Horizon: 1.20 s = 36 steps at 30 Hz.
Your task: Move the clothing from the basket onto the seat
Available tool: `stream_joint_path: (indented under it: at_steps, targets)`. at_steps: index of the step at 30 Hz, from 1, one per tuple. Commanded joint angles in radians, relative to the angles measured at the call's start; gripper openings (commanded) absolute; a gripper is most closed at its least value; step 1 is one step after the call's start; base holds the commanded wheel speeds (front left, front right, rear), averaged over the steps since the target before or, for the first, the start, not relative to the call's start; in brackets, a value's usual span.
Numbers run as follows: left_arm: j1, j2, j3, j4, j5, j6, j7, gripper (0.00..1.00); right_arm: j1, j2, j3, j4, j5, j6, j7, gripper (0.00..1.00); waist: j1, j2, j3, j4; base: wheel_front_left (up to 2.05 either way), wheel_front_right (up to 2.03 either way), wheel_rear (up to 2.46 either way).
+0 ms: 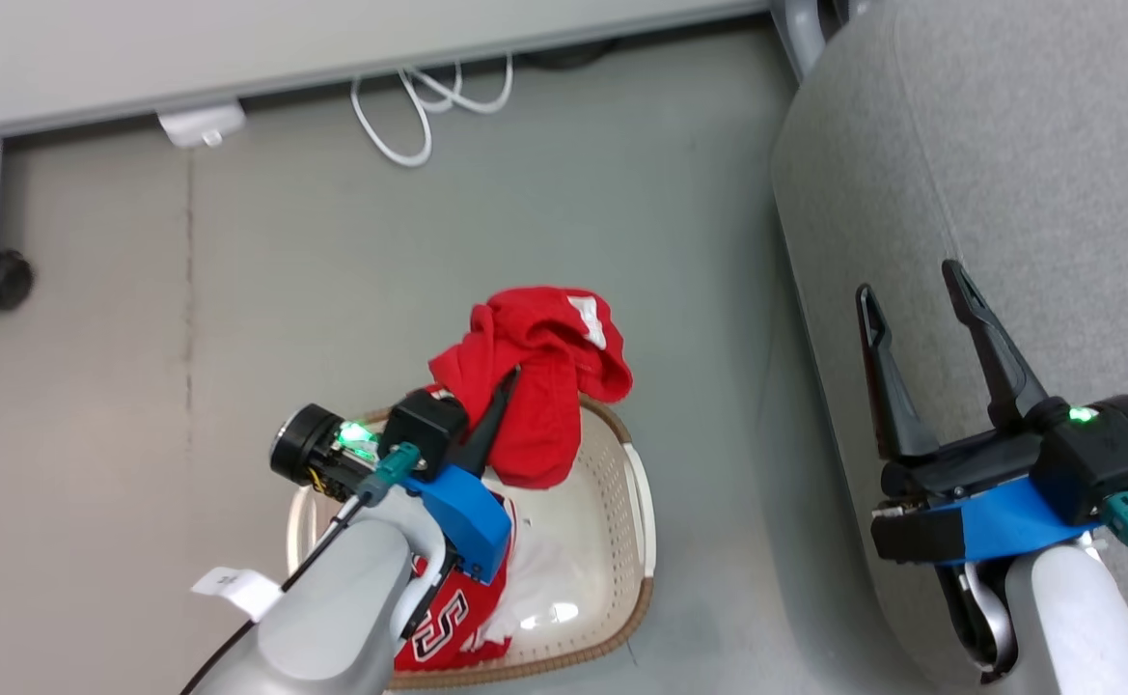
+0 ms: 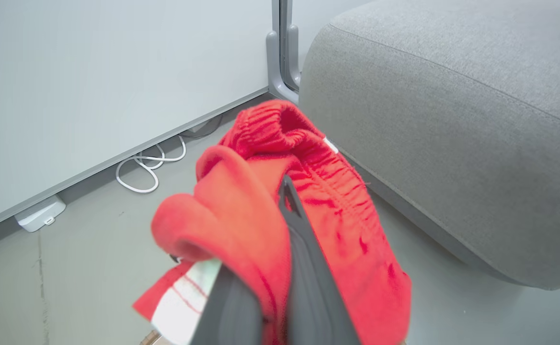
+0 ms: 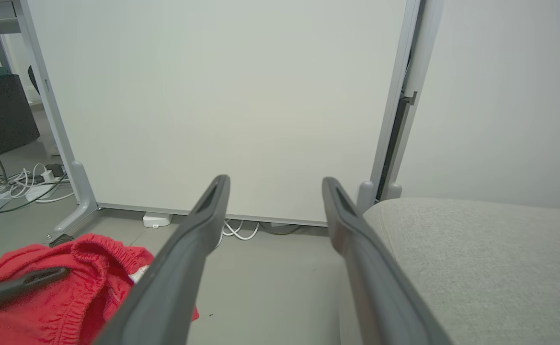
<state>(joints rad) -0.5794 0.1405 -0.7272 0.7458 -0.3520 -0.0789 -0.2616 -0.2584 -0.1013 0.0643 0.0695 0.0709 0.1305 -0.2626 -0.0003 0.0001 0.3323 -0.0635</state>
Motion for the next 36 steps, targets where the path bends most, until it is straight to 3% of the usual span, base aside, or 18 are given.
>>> stream_joint_path:
  at_steps: [1,8,18,36]
  targets:
    - [0.019,0.005,0.027,-0.027,0.005,0.003,-0.005,0.00,0.022,0.004,-0.001,0.003,-0.007,0.000,-0.003,1.00,0.0003,-0.0001,-0.063,0.022,0.00,0.00,0.00]
    - [0.069,-0.001,0.165,-0.178,0.040,-0.007,-0.005,0.00,0.078,0.015,-0.005,0.014,-0.008,0.000,-0.003,1.00,0.0003,-0.0001,-0.167,0.035,0.00,0.00,0.00]
    - [0.138,-0.022,0.266,-0.345,0.076,-0.029,-0.005,0.00,0.149,0.036,-0.003,0.027,-0.012,0.000,-0.003,1.00,0.0003,-0.0001,-0.281,0.050,0.00,0.00,0.00]
    - [0.173,-0.046,0.254,-0.523,0.080,-0.050,-0.005,0.00,0.199,0.049,0.000,0.019,-0.015,0.000,-0.003,1.00,0.0003,-0.0001,-0.324,0.071,0.00,0.00,0.00]
